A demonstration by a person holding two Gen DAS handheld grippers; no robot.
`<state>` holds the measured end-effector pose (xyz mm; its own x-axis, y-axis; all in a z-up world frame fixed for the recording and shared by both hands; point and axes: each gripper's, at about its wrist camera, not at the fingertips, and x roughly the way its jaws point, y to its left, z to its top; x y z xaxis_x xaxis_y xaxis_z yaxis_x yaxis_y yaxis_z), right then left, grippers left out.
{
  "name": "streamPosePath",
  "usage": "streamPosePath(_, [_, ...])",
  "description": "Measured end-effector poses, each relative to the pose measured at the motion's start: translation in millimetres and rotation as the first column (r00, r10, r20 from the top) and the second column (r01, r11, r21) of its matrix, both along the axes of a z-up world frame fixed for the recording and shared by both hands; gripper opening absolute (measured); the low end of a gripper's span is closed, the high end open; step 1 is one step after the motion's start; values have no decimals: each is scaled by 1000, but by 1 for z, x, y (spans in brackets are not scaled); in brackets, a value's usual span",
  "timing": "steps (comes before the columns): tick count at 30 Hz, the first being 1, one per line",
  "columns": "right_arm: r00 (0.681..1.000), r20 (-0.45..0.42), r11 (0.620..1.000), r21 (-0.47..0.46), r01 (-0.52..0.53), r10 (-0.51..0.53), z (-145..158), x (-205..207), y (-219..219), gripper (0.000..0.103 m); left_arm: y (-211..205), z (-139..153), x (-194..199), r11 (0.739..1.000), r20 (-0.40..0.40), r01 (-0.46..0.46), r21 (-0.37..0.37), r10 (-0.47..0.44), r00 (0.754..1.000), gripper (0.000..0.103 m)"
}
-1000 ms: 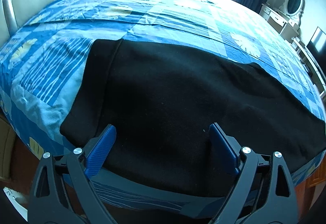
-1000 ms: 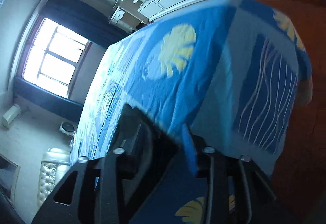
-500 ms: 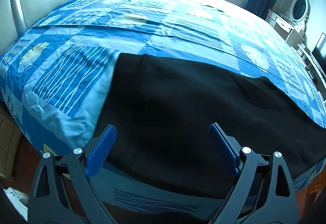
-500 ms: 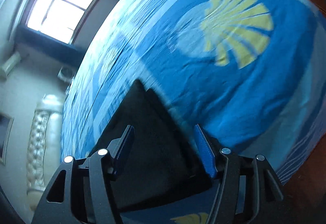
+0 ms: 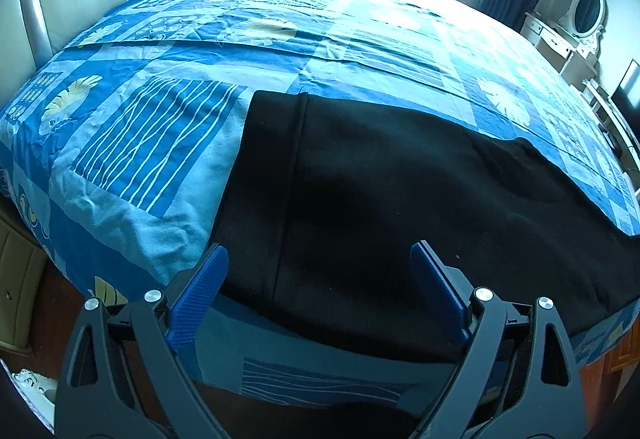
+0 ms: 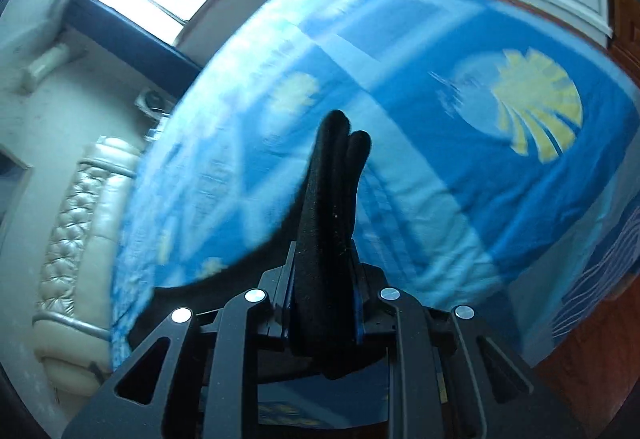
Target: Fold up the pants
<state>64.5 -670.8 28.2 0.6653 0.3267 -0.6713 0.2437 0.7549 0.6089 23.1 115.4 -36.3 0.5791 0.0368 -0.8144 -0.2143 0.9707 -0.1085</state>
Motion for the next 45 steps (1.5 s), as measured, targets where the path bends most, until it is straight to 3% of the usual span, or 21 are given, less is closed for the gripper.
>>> streamPosePath(8, [983,136,992,-52,-117,123,82,15,81,22,0,11,-7,1000,27,10,-7,-9,1000,92])
streamPosePath(16, [945,186,962,-106,-253,269,109,33,191,22,0,11,-5,998,17,-1,-59,2,1000,92])
streamPosePath(20, [932,153,941,-138,-308,328,96,43,243,22,-8,13,-4,999,27,20,-38,-19,999,92])
streamPosePath(29, [904,-20,885,-193,-423,427,16,71,358,22,-16,15,-5,995,32,43,-86,-40,999,92])
streamPosePath(39, [867,-161,824,-271,-498,472,-49,69,430,22,-27,16,-6,992,37,81,-95,-77,996,92])
streamPosePath(45, [858,-173,822,-249,-513,483,-63,64,450,22,-27,16,-5,992,36,77,-100,-74,997,92])
